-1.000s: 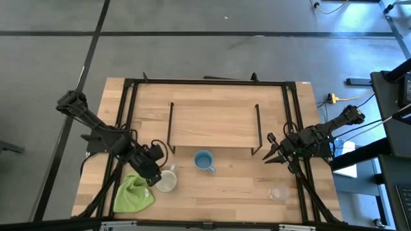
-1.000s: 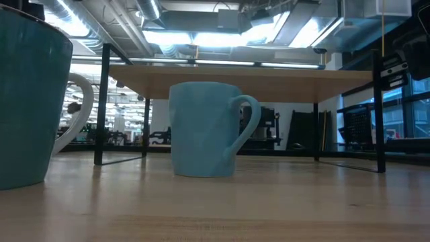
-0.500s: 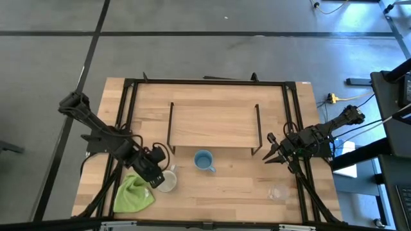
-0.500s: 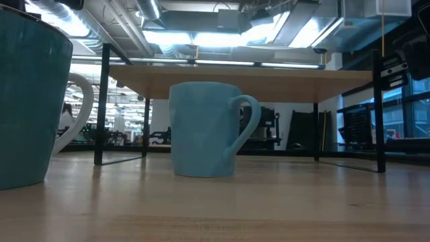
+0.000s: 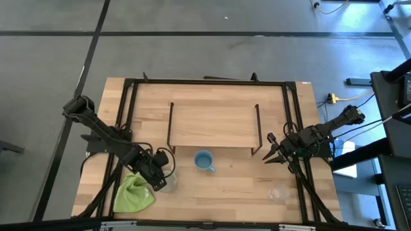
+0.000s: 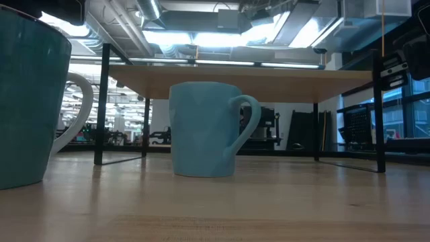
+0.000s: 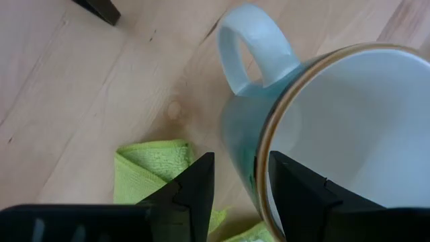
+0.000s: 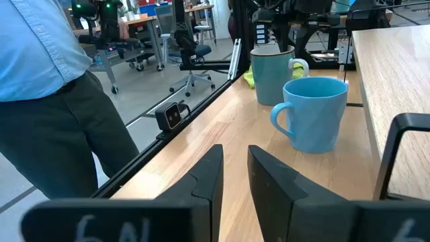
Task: Stack small to large cups/mugs on shelf
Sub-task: Put the light blue mug on the shelf
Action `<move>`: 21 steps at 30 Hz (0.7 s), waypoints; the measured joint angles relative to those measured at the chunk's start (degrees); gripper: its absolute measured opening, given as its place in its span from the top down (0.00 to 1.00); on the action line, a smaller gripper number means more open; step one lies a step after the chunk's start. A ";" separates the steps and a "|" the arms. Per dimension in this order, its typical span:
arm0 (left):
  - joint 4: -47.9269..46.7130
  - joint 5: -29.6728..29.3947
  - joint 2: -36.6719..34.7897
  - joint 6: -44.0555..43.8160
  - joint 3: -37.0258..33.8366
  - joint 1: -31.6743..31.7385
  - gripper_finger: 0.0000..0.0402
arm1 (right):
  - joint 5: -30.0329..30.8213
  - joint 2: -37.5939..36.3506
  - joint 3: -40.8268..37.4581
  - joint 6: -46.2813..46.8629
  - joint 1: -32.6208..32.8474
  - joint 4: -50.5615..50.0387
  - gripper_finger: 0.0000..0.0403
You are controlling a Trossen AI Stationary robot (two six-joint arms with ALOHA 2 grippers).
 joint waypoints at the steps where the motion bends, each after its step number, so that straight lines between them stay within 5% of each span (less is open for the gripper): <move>1: 0.10 -0.02 0.19 0.19 0.00 0.01 0.66 | -0.01 0.00 0.01 -0.02 -0.02 -0.01 0.82; 21: 2.46 3.36 0.03 0.18 -0.04 2.02 0.94 | 0.01 0.00 0.01 -0.07 0.00 0.00 0.82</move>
